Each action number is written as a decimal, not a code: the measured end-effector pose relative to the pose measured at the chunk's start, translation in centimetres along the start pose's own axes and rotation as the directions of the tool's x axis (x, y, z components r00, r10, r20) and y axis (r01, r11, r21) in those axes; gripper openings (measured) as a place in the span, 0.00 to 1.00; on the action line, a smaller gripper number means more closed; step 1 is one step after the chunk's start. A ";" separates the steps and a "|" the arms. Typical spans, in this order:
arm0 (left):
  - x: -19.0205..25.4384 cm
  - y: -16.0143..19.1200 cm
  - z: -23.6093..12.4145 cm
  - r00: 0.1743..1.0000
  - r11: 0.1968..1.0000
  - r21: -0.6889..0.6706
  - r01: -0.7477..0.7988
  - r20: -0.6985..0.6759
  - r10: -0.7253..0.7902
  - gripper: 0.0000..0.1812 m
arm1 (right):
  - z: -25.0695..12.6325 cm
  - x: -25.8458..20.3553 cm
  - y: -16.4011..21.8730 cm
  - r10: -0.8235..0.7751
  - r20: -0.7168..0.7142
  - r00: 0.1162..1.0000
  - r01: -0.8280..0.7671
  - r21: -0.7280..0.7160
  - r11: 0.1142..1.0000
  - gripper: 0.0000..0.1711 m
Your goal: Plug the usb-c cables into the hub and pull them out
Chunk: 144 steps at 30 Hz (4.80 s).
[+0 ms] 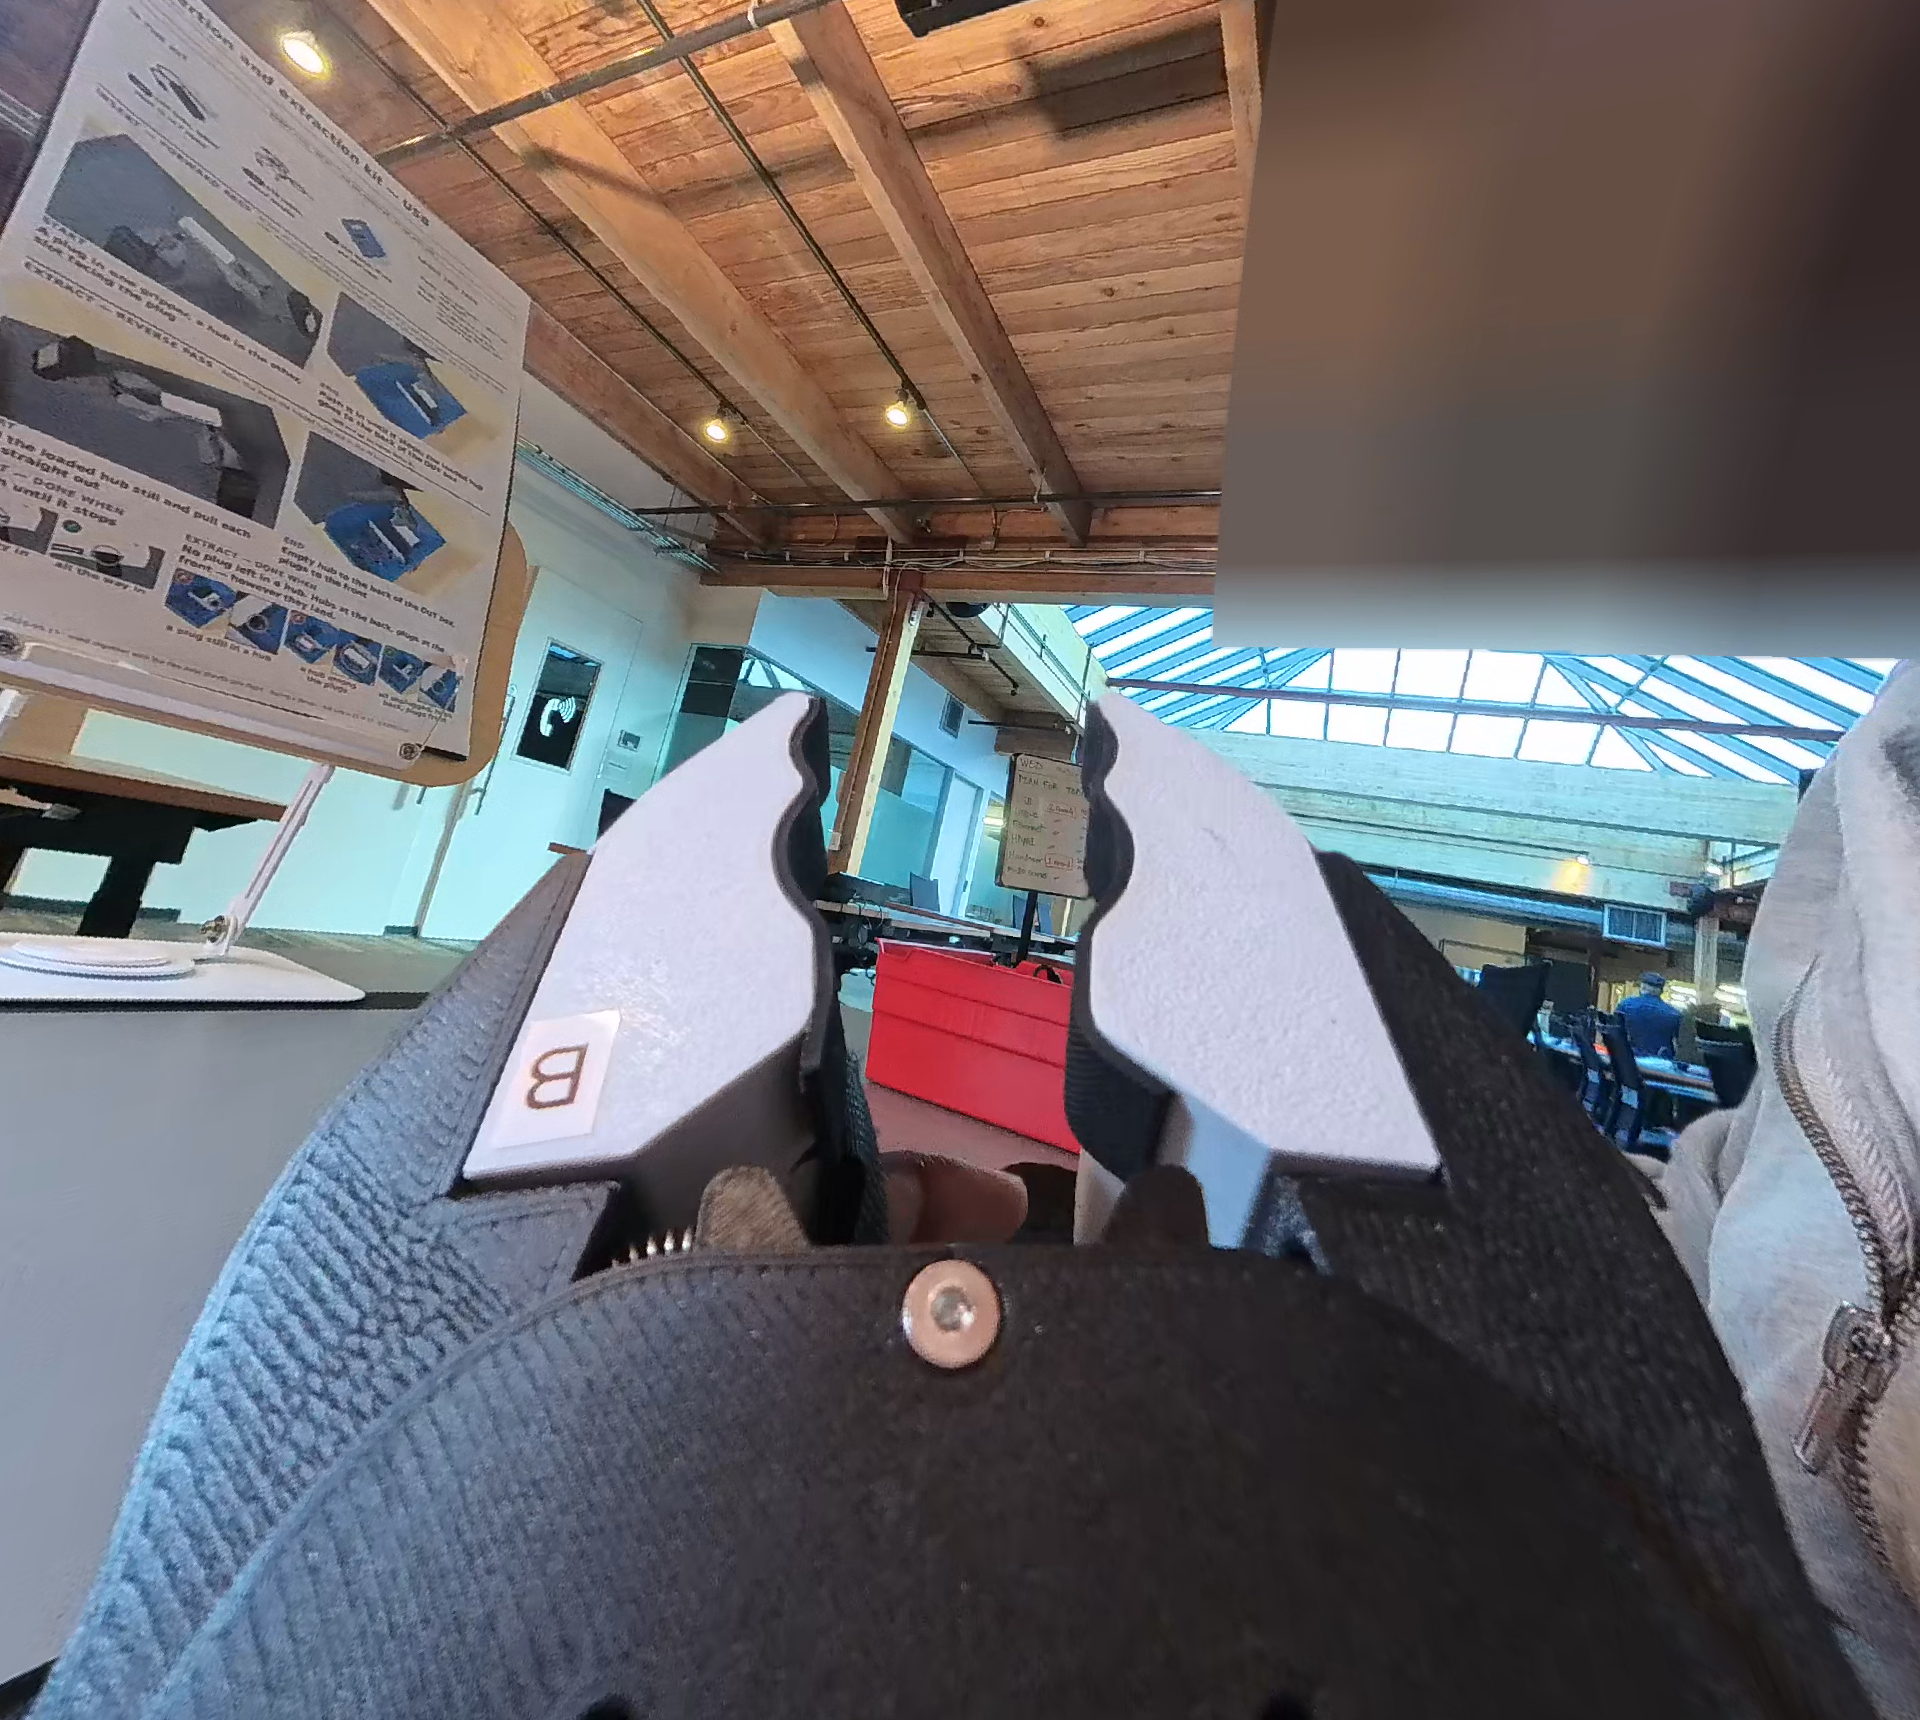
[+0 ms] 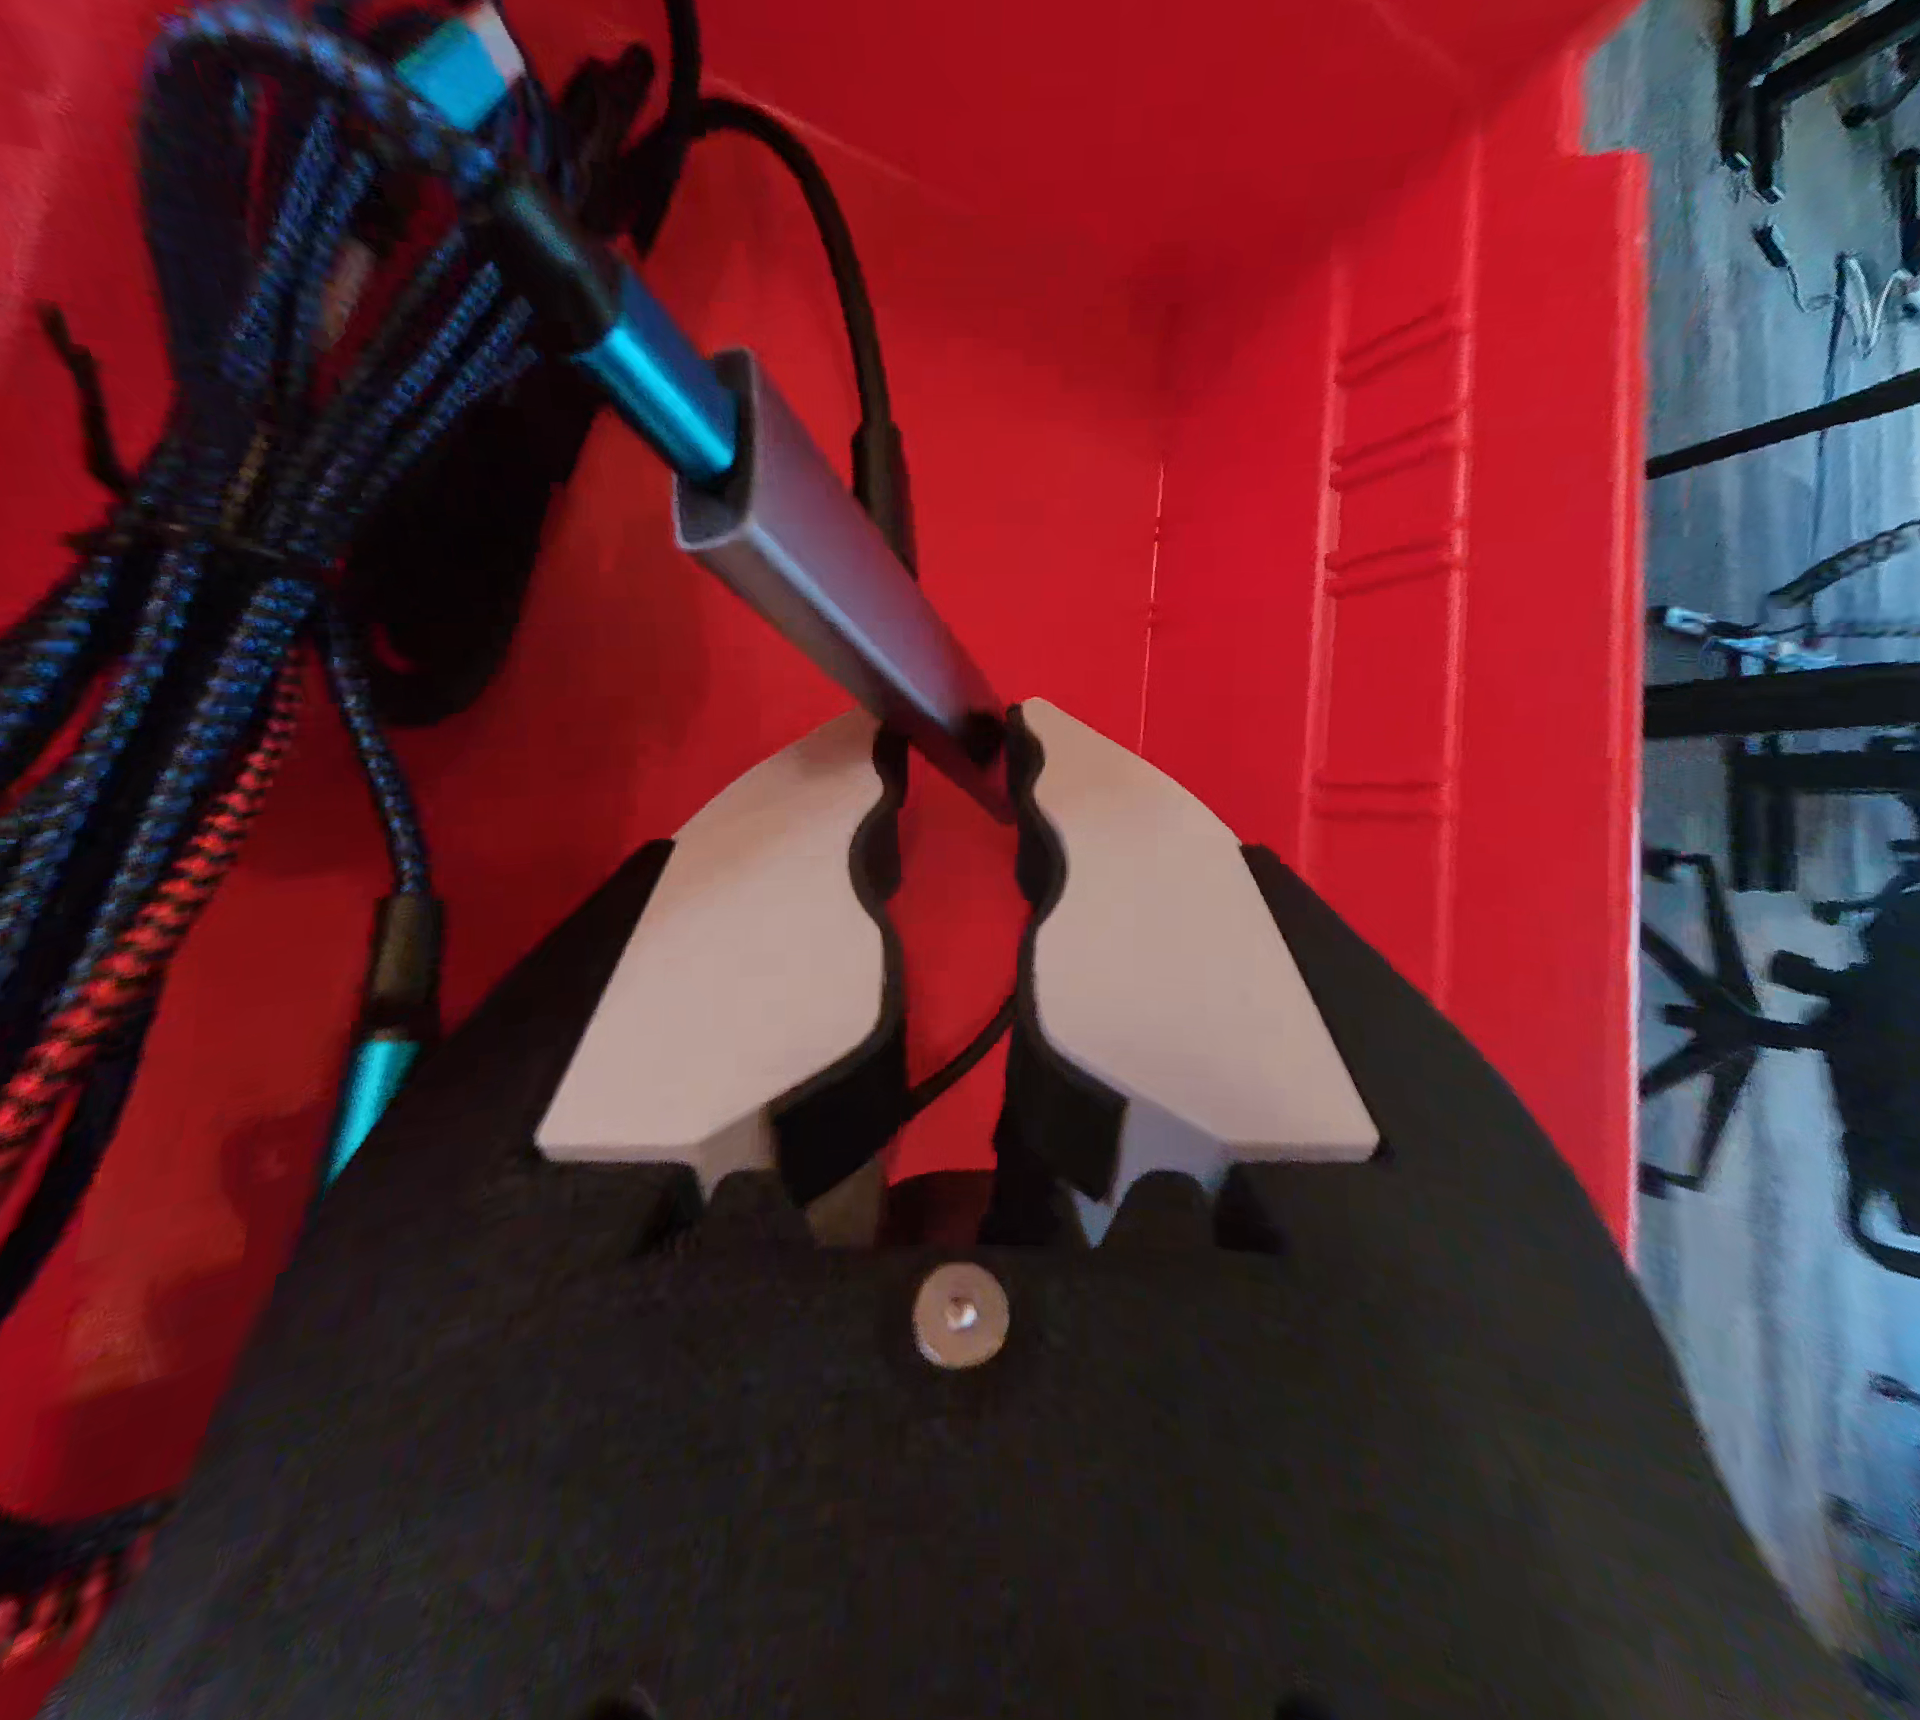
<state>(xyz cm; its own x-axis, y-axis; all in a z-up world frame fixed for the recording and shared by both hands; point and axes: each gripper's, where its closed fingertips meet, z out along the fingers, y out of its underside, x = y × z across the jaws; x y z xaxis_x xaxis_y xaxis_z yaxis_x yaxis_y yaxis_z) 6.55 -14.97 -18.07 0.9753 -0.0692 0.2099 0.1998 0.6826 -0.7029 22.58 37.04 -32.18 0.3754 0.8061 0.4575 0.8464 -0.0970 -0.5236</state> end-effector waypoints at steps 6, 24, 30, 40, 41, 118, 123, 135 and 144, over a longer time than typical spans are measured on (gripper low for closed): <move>-0.1 0.1 0.0 1.000 1.000 -0.003 0.007 0.004 -0.007 0.26 | -6.0 3.2 -1.3 0.367 -0.062 0.928 -0.327 0.335 0.884 0.38; 0.5 0.8 0.5 0.997 0.996 -0.059 -0.068 0.034 0.070 0.25 | -29.1 -17.9 -15.1 -0.063 0.427 0.902 -0.370 0.840 0.398 0.85; 0.9 2.6 1.3 0.981 0.945 -0.275 -0.175 0.034 0.191 0.24 | -28.8 -27.4 -13.6 -0.318 0.632 0.706 -0.398 0.726 0.560 0.02; -1.3 0.6 1.0 0.936 0.868 -0.438 -0.234 0.140 0.323 0.22 | -24.5 -26.3 -13.5 -0.163 0.655 0.738 -0.423 0.636 0.646 0.80; -1.3 -0.4 1.0 0.928 0.845 -0.471 -0.252 0.131 0.350 0.25 | -24.3 -26.4 -13.0 -0.211 0.620 0.756 -0.363 0.665 0.652 0.57; 0.5 -1.0 5.8 0.121 -0.111 -0.287 -0.951 -0.682 0.721 0.05 | -33.1 -28.2 -12.7 -0.732 0.268 0.626 -0.448 0.892 -0.057 0.34; 1.7 2.5 4.8 0.141 -0.074 -0.242 -0.967 -0.758 0.637 0.05 | -34.1 -30.0 -13.4 -0.757 0.019 0.653 -0.217 0.962 -0.164 0.30; 2.4 2.7 4.7 0.290 0.076 -0.331 -0.941 -0.665 0.689 0.08 | -32.6 -32.4 -12.8 -0.726 -0.357 0.588 0.161 0.931 -0.328 0.06; -1.1 -4.6 1.5 0.684 0.556 -0.560 -0.614 -0.027 0.729 0.17 | -23.1 -30.0 -9.2 -0.694 -0.554 0.460 0.568 0.784 -0.250 0.05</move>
<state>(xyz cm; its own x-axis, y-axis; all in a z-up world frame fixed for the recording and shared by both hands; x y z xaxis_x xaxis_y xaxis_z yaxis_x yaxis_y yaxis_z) 4.45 -16.95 -14.03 0.8156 0.4301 -0.3870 -0.4351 0.0151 -0.9002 12.27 0.27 -24.44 -0.2060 0.1145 0.9718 -0.2942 0.9399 -0.1731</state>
